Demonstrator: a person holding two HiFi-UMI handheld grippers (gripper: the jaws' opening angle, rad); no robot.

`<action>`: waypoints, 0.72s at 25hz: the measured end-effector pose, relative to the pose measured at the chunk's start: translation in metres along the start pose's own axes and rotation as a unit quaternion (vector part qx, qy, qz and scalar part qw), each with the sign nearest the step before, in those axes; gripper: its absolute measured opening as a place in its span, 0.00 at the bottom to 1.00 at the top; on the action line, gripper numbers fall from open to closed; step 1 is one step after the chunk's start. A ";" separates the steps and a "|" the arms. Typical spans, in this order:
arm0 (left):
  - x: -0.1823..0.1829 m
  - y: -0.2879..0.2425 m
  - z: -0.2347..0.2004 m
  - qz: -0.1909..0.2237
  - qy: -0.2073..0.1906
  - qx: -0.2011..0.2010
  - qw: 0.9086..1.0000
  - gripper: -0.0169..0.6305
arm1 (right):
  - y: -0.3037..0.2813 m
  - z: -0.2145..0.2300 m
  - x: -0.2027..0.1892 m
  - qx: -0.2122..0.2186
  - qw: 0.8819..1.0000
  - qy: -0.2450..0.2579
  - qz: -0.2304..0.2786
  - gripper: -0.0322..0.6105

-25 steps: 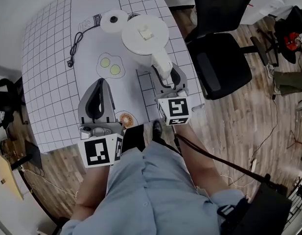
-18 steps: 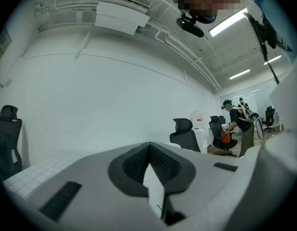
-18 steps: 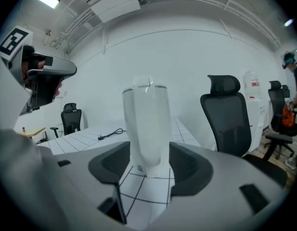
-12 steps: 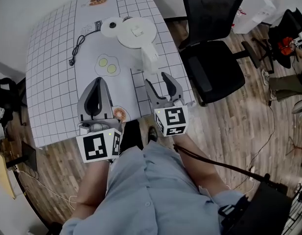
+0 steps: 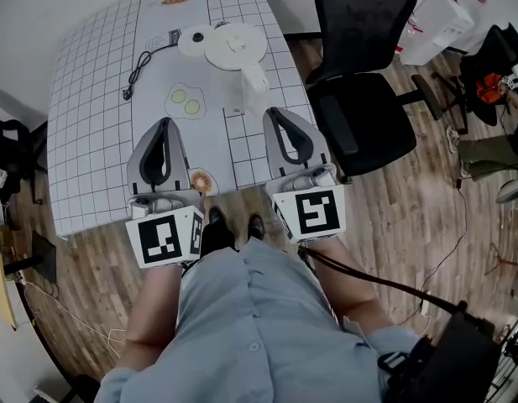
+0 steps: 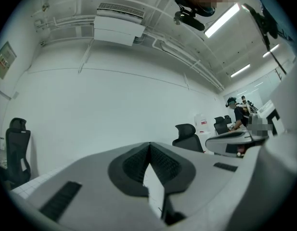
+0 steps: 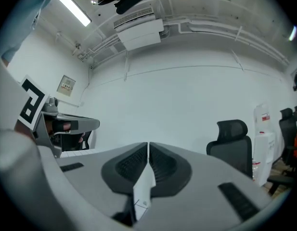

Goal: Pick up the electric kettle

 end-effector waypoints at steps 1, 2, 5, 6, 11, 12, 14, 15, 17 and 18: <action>0.004 0.005 0.006 -0.002 0.001 0.000 1.000 0.03 | 0.007 0.001 0.006 0.001 1.000 0.004 0.002 0.07; 0.007 0.013 0.013 -0.003 0.003 0.001 1.000 0.03 | 0.016 0.002 0.011 0.001 1.000 0.008 0.003 0.06; 0.015 0.028 0.024 -0.004 0.006 0.001 1.000 0.03 | 0.034 0.000 0.020 0.002 1.000 0.010 0.009 0.05; 0.017 0.029 0.023 -0.003 0.006 0.000 1.000 0.03 | 0.033 -0.002 0.022 0.001 1.000 0.008 0.014 0.05; 0.016 0.028 0.014 0.000 0.009 -0.006 1.000 0.03 | 0.025 -0.010 0.023 0.000 1.000 0.019 0.007 0.05; 0.016 0.028 0.012 0.000 0.010 -0.006 1.000 0.03 | 0.024 -0.011 0.025 0.000 1.000 0.020 0.009 0.05; 0.016 0.028 0.008 0.002 0.011 -0.007 1.000 0.03 | 0.021 -0.013 0.027 -0.001 1.000 0.020 0.011 0.05; 0.016 0.027 0.006 0.002 0.011 -0.008 1.000 0.03 | 0.020 -0.014 0.027 -0.002 1.000 0.020 0.011 0.05; 0.015 0.027 0.003 0.002 0.012 -0.008 1.000 0.03 | 0.018 -0.016 0.027 -0.002 1.000 0.019 0.010 0.05; 0.015 0.027 0.001 0.003 0.013 -0.009 1.000 0.03 | 0.017 -0.017 0.027 -0.003 1.000 0.019 0.010 0.05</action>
Point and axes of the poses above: the fingertips, and each gripper's own axes: y backward along the fingers, z to its right, x out of its top, the point moved 4 cm from there along y, backward along the fingers, and after that the axes turned 13 degrees about -x, right-handed, at the moved point
